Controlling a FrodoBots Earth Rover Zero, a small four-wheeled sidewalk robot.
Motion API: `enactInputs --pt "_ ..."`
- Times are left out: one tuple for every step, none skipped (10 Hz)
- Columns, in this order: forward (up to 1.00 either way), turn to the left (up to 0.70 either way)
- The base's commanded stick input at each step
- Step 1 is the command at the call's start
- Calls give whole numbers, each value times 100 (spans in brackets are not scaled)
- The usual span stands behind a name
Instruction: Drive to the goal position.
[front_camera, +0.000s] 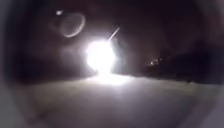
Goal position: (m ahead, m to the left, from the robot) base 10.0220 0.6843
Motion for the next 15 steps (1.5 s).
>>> enactInputs --pt "100 10" --pt "100 10" --pt "100 9" --pt "100 6" --pt "100 5" --pt "100 4" --pt "100 4" --pt "100 4" --pt "100 4" --pt "100 4" --pt "100 4" --pt "100 4" --pt "100 5" --pt "100 5" --pt "100 5"
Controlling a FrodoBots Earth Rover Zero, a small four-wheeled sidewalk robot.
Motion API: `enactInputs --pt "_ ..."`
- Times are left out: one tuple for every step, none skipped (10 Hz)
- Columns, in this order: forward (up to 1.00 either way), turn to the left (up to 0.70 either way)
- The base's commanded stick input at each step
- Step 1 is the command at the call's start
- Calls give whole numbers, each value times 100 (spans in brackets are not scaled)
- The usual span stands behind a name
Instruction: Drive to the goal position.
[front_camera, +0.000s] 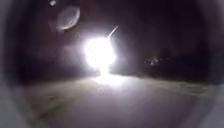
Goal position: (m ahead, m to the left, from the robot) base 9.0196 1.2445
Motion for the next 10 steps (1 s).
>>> enactInputs --pt "100 5" --pt "100 4" --pt "100 4" --pt "100 4" --pt "100 5" --pt "100 5" --pt "100 8" --pt "100 10" --pt "100 10" --pt "100 10"
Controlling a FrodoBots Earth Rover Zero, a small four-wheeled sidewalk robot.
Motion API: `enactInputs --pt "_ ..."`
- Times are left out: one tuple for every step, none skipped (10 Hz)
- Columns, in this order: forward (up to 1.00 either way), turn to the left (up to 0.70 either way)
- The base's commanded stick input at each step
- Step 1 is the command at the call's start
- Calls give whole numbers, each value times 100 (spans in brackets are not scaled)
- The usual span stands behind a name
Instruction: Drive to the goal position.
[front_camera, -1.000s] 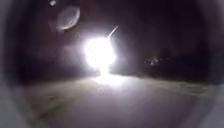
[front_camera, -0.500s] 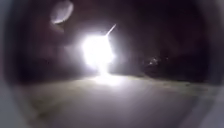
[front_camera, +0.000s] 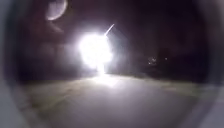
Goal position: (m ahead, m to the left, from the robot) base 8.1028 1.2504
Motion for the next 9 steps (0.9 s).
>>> enactInputs --pt "100 10" --pt "100 10" --pt "100 9" --pt "100 5" --pt "100 5" --pt "100 5" --pt "100 5" --pt "100 9" --pt "100 11"
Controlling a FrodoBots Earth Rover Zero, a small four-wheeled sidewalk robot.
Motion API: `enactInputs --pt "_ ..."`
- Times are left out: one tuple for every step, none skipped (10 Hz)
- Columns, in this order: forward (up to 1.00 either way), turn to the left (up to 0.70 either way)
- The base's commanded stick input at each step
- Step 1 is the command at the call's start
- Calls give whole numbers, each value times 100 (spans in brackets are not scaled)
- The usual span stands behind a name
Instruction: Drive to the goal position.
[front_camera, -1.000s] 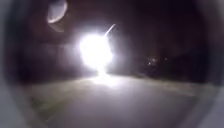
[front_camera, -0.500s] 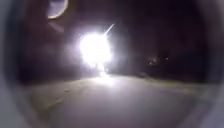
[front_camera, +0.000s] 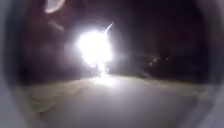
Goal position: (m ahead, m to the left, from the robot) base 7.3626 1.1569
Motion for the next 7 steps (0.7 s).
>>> enactInputs --pt "100 8" --pt "100 6" --pt "100 5" --pt "100 5" --pt "100 5" --pt "100 4" --pt "100 3"
